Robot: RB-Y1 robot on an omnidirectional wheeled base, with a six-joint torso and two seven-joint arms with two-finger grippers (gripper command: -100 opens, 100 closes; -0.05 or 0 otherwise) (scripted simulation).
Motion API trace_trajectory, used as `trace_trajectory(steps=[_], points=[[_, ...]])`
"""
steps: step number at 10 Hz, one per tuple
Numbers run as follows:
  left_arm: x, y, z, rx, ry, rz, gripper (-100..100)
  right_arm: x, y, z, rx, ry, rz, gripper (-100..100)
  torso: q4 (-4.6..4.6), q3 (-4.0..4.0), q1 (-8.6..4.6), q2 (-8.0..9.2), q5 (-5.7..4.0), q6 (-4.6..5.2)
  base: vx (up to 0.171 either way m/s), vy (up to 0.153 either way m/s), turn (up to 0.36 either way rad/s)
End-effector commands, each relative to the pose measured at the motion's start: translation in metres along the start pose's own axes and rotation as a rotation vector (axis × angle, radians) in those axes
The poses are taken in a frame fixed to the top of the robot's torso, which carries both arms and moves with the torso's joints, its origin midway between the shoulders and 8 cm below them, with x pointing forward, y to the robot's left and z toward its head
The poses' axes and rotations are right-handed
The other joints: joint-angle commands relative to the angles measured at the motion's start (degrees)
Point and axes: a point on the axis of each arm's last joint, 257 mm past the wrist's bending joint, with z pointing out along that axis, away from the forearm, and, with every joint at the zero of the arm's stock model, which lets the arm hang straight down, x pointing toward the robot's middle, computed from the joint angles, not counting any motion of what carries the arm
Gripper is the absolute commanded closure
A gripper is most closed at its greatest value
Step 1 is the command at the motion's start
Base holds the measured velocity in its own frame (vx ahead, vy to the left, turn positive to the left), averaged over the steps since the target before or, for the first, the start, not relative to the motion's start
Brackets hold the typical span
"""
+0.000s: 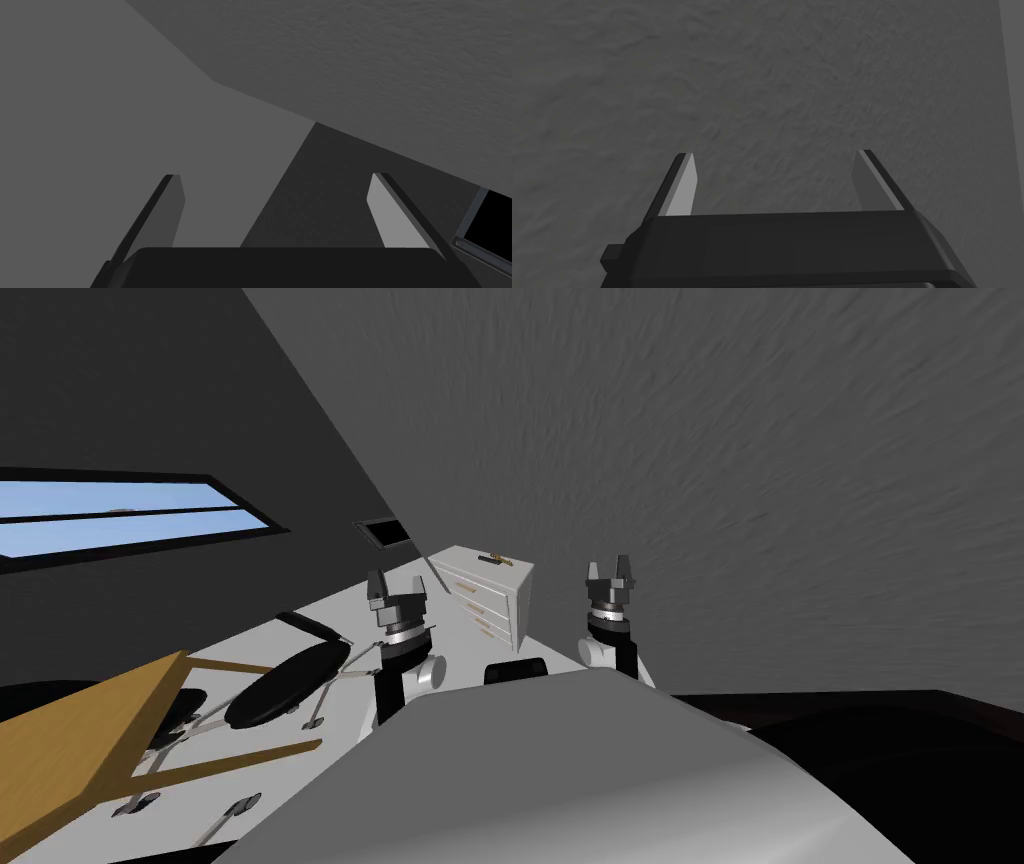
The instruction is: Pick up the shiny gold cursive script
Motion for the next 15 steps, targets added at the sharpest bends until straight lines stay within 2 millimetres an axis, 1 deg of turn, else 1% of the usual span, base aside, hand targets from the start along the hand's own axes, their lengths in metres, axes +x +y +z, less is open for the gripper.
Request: trace_trajectory(steps=[1,4,5,7,8,9,10,11,12,13,14,15], points=[[0.008,0.009,0.006,-0.024,0.045,0.003,-100,0.000,0.000,0.000,0.000,0.000,0.000,0,0.00,0.00,0.00,0.00,0.00,0.00,-0.016,-0.025,0.125],[0.022,0.028,0.019,-0.066,0.098,-0.003,-100,0.000,0.000,0.000,0.000,0.000,0.000,0,0.02,0.05,-0.14,0.08,-0.03,0.00,-0.030,-0.045,0.098],[0.022,0.030,0.019,-0.076,0.098,-0.002,-100,0.000,0.000,0.000,0.000,0.000,0.000,0,0.02,0.05,-0.18,0.09,-0.04,0.00,-0.029,-0.038,0.034],[0.032,0.045,0.031,-0.111,0.128,-0.012,-100,0.000,0.000,0.000,0.000,0.000,0.000,0,0.02,0.06,-0.10,0.10,-0.02,0.00,-0.040,-0.031,0.112],[0.032,0.049,0.031,-0.124,0.128,-0.011,-100,0.000,0.000,0.000,0.000,0.000,0.000,0,0.03,0.07,-0.14,0.13,-0.03,-0.01,-0.026,-0.038,0.049],[0.038,0.057,0.037,-0.143,0.142,-0.017,-100,0.000,0.000,0.000,0.000,0.000,0.000,0,0.02,0.06,-0.15,0.09,-0.03,0.01,-0.022,-0.037,0.077],[0.039,0.059,0.037,-0.151,0.142,-0.017,-100,0.000,0.000,0.000,0.000,0.000,0.000,0,0.01,0.03,-0.15,0.06,-0.03,0.00,-0.016,-0.028,0.056],[0.045,0.068,0.044,-0.174,0.157,-0.023,-100,0.000,0.000,0.000,0.000,0.000,0.000,0,0.01,0.03,-0.12,0.05,-0.03,0.00,-0.025,-0.033,0.098],[0.045,0.070,0.044,-0.180,0.157,-0.022,-100,0.000,0.000,0.000,0.000,0.000,0.000,0,0.01,0.03,-0.13,0.05,-0.03,0.00,-0.024,-0.031,0.063],[0.052,0.077,0.052,-0.197,0.171,-0.029,-100,0.000,0.000,0.000,0.000,0.000,0.000,0,0.01,0.04,-0.12,0.06,-0.03,0.00,-0.025,-0.034,0.100],[0.052,0.081,0.051,-0.210,0.171,-0.028,-100,0.000,0.000,0.000,0.000,0.000,0.000,0,0.01,0.03,-0.14,0.06,-0.03,0.00,-0.022,-0.029,0.060],[0.060,0.088,0.060,-0.227,0.186,-0.035,-100,0.000,0.000,0.000,0.000,0.000,0.000,0,0.01,0.03,-0.12,0.05,-0.03,0.00,-0.031,-0.030,0.099]])
